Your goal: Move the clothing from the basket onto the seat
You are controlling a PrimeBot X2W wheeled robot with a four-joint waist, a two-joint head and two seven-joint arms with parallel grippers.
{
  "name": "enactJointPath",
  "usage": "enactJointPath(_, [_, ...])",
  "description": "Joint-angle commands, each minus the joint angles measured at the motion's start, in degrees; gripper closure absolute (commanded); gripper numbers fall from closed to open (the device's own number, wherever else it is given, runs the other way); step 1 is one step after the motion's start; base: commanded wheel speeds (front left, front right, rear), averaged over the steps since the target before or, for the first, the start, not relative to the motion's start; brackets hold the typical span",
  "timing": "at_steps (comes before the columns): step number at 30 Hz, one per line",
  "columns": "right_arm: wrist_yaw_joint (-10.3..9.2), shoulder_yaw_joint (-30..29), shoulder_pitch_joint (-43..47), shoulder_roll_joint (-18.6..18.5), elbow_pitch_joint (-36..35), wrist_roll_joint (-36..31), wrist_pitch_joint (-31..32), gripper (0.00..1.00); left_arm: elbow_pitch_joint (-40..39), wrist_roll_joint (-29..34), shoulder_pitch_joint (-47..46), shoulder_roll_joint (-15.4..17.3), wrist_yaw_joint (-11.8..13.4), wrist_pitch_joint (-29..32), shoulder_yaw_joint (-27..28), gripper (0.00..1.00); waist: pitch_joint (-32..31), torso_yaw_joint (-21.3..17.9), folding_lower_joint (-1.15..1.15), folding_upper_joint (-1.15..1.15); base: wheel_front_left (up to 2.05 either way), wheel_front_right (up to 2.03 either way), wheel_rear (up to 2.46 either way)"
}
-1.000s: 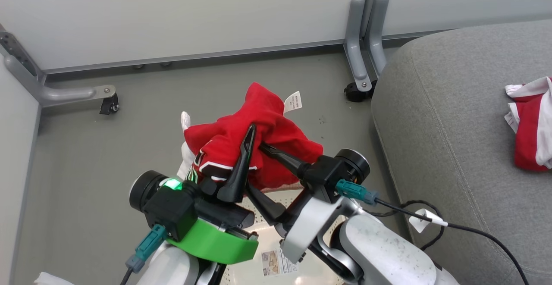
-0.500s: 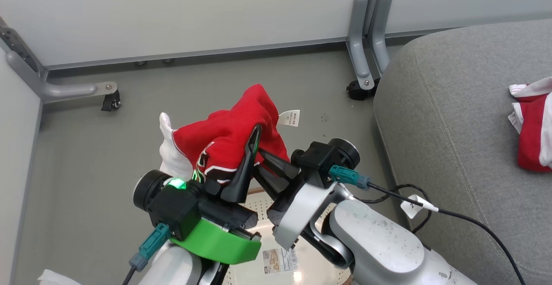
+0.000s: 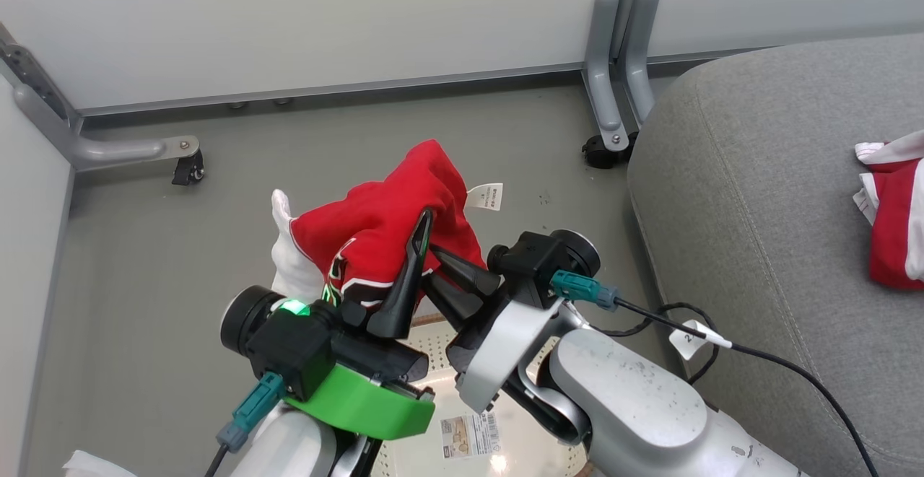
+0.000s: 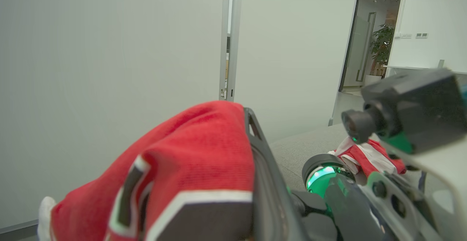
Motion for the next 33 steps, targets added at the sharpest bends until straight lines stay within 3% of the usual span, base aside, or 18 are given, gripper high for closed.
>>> enactJointPath(1, [0.0, -0.1, -0.9, 0.0, 0.3, 0.6, -0.4, 1.0, 0.0, 0.1, -1.0, 0.5, 0.4, -0.1, 0.1, 0.86, 0.0, 0.1, 0.0, 0.0, 0.0, 0.0, 0.0])
enactJointPath(2, [0.0, -0.2, -0.9, 0.0, 0.4, 0.6, -0.5, 1.0, 0.2, 0.3, -0.9, 0.5, 0.6, 0.1, 0.1, 0.62, 0.0, 0.2, 0.0, 0.0, 0.0, 0.0, 0.0])
enactJointPath(3, [0.0, -0.4, -0.9, 0.0, 0.5, 0.7, -0.6, 1.0, 0.2, 0.6, -0.9, 0.6, 1.1, 0.4, 0.2, 0.0, 0.0, 0.2, 0.0, 0.0, 0.0, 0.0, 0.0])
enactJointPath(25, [0.0, -7.0, 0.8, 0.0, 6.9, 0.2, -1.6, 1.0, -1.8, 2.1, 10.1, 9.2, 3.1, 6.6, -1.9, 0.0, -1.1, 2.9, 0.0, 0.0, 0.0, 0.0, 0.0])
enactJointPath(33, [0.0, -6.9, 1.1, 0.0, 8.3, 0.7, -1.8, 1.0, -3.1, 2.2, 10.4, 10.3, 3.7, 7.4, -1.6, 0.0, -1.2, 3.0, 0.0, 0.0, 0.0, 0.0, 0.0])
